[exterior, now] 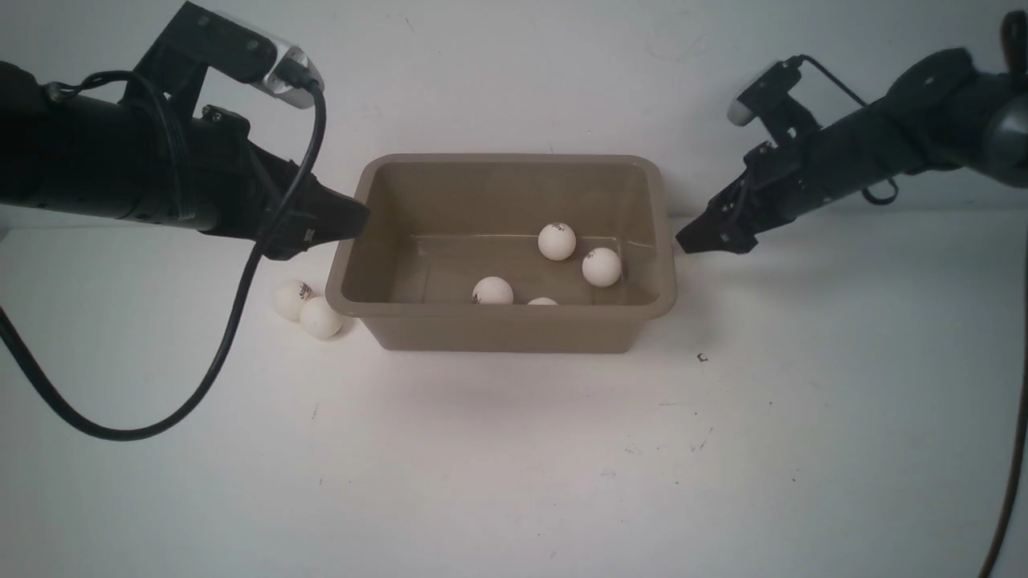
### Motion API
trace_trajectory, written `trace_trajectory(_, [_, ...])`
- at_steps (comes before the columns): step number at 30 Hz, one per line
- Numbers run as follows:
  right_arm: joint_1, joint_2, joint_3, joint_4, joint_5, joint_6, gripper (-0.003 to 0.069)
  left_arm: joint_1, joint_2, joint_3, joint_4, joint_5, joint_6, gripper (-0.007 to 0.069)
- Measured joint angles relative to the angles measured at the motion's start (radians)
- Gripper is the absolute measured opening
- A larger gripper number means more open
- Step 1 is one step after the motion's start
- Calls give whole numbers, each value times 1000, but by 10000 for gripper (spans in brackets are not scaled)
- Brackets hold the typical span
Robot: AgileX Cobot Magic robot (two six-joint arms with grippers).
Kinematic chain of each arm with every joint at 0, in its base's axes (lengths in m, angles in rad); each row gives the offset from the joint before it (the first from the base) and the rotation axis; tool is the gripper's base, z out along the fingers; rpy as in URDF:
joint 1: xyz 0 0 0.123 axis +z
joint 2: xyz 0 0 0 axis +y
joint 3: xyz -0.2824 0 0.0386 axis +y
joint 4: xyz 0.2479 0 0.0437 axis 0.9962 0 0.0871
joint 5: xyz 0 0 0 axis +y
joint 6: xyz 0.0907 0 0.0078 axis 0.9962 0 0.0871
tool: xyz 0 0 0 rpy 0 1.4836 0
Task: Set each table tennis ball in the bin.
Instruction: Use the right arm to clamp the table tennis ball closest to it
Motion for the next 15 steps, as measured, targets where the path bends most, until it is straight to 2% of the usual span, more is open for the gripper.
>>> trace_trajectory(15, [7,76,-1,50,-56,-41,536,0,0,0,0,0,0,468])
